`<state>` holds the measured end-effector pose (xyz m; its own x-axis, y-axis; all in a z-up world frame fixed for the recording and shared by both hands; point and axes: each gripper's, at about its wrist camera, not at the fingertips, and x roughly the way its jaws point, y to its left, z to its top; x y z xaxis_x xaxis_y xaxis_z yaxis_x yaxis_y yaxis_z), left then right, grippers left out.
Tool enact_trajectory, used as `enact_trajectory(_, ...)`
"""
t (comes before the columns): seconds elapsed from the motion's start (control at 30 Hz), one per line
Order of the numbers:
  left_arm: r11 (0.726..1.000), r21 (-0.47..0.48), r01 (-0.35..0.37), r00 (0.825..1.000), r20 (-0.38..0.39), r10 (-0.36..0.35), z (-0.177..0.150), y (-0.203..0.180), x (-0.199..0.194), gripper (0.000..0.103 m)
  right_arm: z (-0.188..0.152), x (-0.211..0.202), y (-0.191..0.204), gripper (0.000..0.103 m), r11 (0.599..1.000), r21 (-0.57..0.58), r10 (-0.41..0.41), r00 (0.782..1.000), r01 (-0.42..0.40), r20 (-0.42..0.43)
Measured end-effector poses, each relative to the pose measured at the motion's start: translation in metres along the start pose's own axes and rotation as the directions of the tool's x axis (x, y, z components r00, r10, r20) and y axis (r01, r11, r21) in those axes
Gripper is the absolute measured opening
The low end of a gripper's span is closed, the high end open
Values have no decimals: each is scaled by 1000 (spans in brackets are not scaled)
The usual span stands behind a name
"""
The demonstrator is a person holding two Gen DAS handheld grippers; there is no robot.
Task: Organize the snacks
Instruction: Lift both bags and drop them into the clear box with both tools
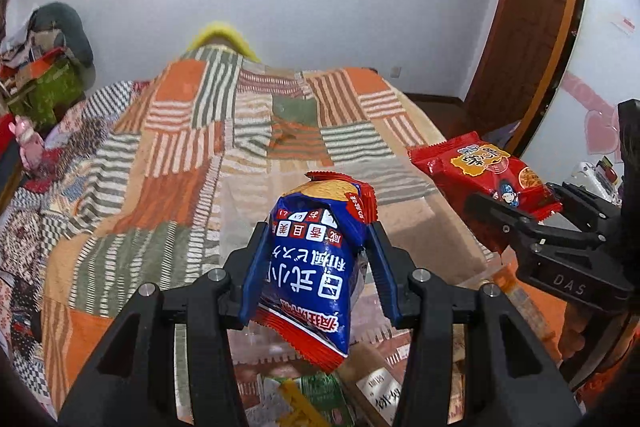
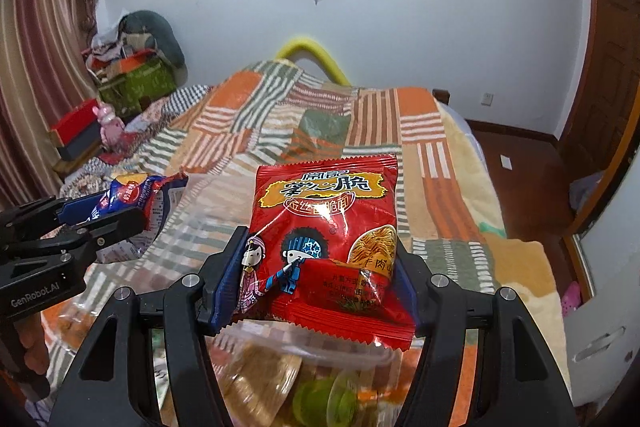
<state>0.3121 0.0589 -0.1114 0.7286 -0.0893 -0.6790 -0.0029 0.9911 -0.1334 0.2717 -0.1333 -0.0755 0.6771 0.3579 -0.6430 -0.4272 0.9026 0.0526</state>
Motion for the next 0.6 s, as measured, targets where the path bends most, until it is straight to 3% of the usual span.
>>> enact_trajectory(0.37,1000,-5,-20,995,-101,20,-2,9,47,51,2,28,3,61,998,-49,30,991,-37,-132)
enact_trajectory(0.6,1000,13,-29,995,-97,30,-4,6,40,61,4,25,1,70,998,-45,44,991,-51,-130)
